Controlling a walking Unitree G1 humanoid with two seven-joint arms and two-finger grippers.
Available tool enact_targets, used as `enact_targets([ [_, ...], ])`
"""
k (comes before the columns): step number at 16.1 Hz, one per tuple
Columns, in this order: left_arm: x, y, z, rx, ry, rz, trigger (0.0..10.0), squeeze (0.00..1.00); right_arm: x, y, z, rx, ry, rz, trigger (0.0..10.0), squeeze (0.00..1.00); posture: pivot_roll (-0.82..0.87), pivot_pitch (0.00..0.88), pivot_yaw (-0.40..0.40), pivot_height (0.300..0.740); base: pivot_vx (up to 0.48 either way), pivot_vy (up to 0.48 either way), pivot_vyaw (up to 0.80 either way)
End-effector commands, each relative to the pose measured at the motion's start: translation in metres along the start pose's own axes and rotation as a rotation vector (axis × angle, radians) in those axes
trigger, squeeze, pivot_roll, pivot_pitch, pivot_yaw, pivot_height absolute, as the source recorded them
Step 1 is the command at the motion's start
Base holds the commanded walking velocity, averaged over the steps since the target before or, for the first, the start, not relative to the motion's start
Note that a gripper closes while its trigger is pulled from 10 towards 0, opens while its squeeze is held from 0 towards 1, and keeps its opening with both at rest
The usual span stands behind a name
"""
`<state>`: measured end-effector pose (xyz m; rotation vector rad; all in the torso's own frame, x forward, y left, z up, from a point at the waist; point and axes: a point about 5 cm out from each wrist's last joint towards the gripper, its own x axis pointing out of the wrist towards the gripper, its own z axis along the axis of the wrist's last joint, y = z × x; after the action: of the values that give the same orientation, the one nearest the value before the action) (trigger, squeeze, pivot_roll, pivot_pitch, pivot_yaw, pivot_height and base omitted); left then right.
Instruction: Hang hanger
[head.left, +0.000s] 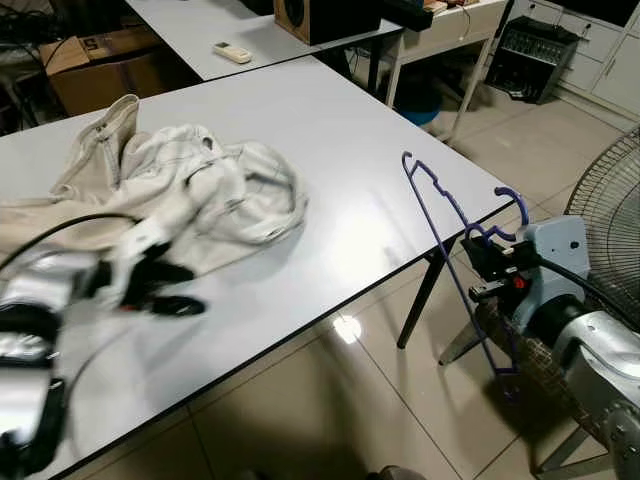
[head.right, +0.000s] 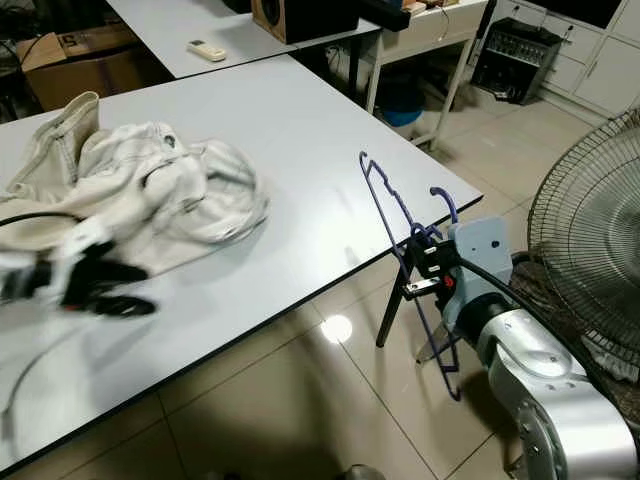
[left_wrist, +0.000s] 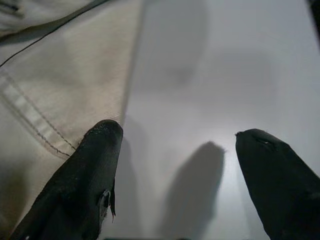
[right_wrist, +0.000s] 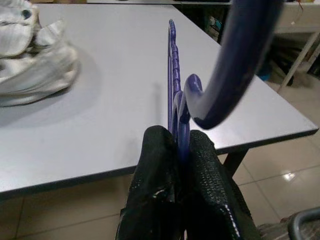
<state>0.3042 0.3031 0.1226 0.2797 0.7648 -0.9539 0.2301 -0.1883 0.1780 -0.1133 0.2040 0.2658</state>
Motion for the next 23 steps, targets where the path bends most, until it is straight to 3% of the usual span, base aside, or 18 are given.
enact_targets([
  [1, -0.014, -0.002, -0.033, -0.104, 0.121, 0.038, 10.0, 0.00, 0.003, 0.000, -0.001, -0.003, -0.003, -0.008, 10.0, 0.00, -0.11, 0.012, 0.018, 0.740, 0.000, 0.000, 0.00],
  [2, -0.030, 0.002, -0.035, -0.086, 0.105, 0.107, 10.0, 0.00, 0.006, 0.002, -0.003, 0.002, -0.008, 0.002, 10.0, 0.00, -0.09, 0.001, 0.016, 0.740, 0.000, 0.000, 0.00],
  [3, -0.034, 0.003, -0.033, -0.088, 0.083, 0.115, 10.0, 0.00, 0.007, 0.002, -0.003, 0.002, -0.010, 0.005, 10.0, 0.00, -0.09, 0.001, 0.016, 0.740, 0.000, 0.000, 0.00],
  [4, -0.039, 0.005, -0.018, -0.100, -0.055, 0.127, 10.0, 0.00, 0.012, 0.004, -0.003, 0.006, -0.018, 0.014, 10.0, 0.00, -0.06, 0.000, 0.017, 0.740, 0.000, 0.000, 0.00],
  [6, -0.032, 0.006, 0.012, -0.092, -0.288, 0.156, 10.0, 0.00, 0.017, 0.006, -0.002, 0.013, -0.036, 0.019, 10.0, 0.00, -0.05, 0.000, 0.023, 0.740, 0.000, 0.000, 0.00],
  [7, -0.024, 0.006, 0.021, -0.109, -0.351, 0.173, 10.0, 0.00, 0.018, 0.007, -0.002, 0.016, -0.042, 0.020, 10.0, 0.00, -0.05, 0.000, 0.028, 0.740, 0.000, 0.000, 0.00],
  [8, -0.010, 0.005, 0.033, -0.156, -0.440, 0.209, 10.0, 1.00, 0.019, 0.008, -0.002, 0.020, -0.049, 0.020, 10.0, 0.00, -0.05, 0.000, 0.035, 0.740, 0.000, 0.000, 0.00],
  [10, 0.015, 0.001, 0.048, -0.224, -0.541, 0.285, 10.0, 1.00, 0.020, 0.010, -0.004, 0.039, -0.057, 0.007, 10.0, 0.00, -0.05, 0.000, 0.055, 0.740, 0.000, 0.000, 0.00],
  [12, 0.031, -0.002, 0.052, -0.210, -0.529, 0.434, 10.0, 1.00, 0.019, 0.012, -0.006, 0.071, -0.059, -0.004, 10.0, 0.00, -0.05, 0.000, 0.066, 0.740, 0.000, 0.000, 0.00],
  [13, 0.039, -0.002, 0.055, -0.212, -0.524, 0.480, 10.0, 0.95, 0.019, 0.014, -0.007, 0.076, -0.060, -0.004, 10.0, 0.00, -0.06, 0.000, 0.069, 0.740, 0.000, 0.000, 0.00],
  [14, 0.044, -0.002, 0.060, -0.210, -0.531, 0.505, 10.0, 0.22, 0.020, 0.015, -0.008, 0.078, -0.061, -0.003, 10.0, 0.00, -0.05, 0.000, 0.073, 0.740, 0.000, 0.000, 0.00],
  [15, 0.050, -0.003, 0.067, -0.216, -0.551, 0.526, 10.0, 0.00, 0.021, 0.017, -0.008, 0.083, -0.064, -0.001, 10.0, 0.00, -0.05, 0.000, 0.078, 0.740, 0.000, 0.000, 0.00],
  [18, 0.065, -0.004, 0.086, -0.151, -0.542, 0.586, 10.0, 0.00, 0.025, 0.022, -0.008, 0.084, -0.073, -0.009, 10.0, 0.00, -0.06, 0.000, 0.098, 0.740, 0.000, 0.000, 0.00],
  [19, 0.068, -0.002, 0.092, -0.050, -0.480, 0.680, 10.0, 0.00, 0.026, 0.022, -0.007, 0.075, -0.084, -0.019, 10.0, 0.00, -0.06, 0.000, 0.105, 0.740, 0.000, 0.000, 0.00],
  [21, 0.070, 0.002, 0.094, 0.073, -0.383, 0.798, 10.0, 0.00, 0.025, 0.018, -0.007, 0.066, -0.098, -0.053, 10.0, 0.00, -0.06, 0.000, 0.119, 0.740, 0.000, 0.000, 0.00],
  [23, 0.075, 0.002, 0.092, 0.155, -0.320, 0.809, 10.0, 0.00, 0.025, 0.018, -0.008, 0.062, -0.100, -0.061, 10.0, 0.00, -0.06, 0.000, 0.119, 0.740, 0.000, 0.000, 0.00],
])
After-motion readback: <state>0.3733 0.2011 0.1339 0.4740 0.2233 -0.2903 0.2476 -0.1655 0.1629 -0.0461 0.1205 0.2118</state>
